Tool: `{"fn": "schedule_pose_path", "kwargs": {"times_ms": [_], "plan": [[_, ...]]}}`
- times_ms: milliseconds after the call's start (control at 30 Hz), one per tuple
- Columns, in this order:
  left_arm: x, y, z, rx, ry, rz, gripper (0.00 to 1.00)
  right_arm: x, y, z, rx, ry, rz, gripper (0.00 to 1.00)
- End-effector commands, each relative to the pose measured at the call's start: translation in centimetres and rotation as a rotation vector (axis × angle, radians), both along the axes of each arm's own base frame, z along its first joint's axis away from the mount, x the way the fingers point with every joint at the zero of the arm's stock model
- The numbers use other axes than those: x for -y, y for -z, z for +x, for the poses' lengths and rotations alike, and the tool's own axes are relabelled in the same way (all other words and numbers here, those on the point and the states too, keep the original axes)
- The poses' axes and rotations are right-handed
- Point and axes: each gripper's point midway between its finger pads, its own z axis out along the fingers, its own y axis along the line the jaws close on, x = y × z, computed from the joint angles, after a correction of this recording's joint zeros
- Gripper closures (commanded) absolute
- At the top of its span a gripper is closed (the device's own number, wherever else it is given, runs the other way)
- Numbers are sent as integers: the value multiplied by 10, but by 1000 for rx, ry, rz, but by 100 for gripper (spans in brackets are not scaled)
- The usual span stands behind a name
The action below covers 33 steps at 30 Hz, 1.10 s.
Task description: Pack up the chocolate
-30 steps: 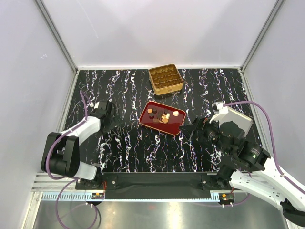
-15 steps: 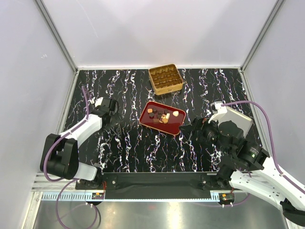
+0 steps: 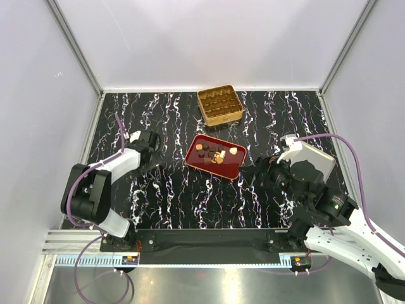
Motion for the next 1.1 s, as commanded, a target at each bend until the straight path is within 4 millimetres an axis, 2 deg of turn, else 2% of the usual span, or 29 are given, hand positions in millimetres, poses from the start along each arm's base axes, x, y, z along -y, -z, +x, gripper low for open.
{"fn": "schedule_pose_path", "kwargs": {"times_ms": [0, 167, 267, 400, 600, 733, 767, 833, 900, 967, 1000, 1067], "plan": [[-4, -13, 24, 77, -37, 32, 1, 7, -10, 2, 37, 20, -17, 0], [-8, -3, 29, 63, -40, 52, 1, 8, -8, 4, 44, 26, -35, 0], [-7, -5, 32, 72, -31, 52, 3, 7, -7, 6, 47, 26, -46, 0], [-9, -10, 37, 79, -15, 66, 11, 5, -8, 7, 48, 26, -48, 0], [-13, -19, 36, 60, 9, 103, 31, 3, -8, 7, 44, 22, -37, 0], [-12, -52, 37, 83, 71, 125, 38, 3, -12, 6, 40, 24, -21, 1], [-9, -73, 39, 112, 96, 128, 38, 4, -12, 6, 40, 24, -21, 0], [-5, -92, 38, 120, 158, 138, 39, 4, -14, 5, 37, 24, -11, 0], [1, -118, 34, 136, 220, 141, 42, 4, -16, 5, 34, 28, -7, 0], [10, -131, 24, 132, 279, 127, 43, 5, -15, 6, 30, 36, -10, 0], [13, -147, 23, 163, 303, 121, 44, 5, -16, 6, 29, 40, -9, 0], [24, -156, 15, 168, 356, 84, 45, 4, -18, 6, 28, 41, -8, 0]]}}
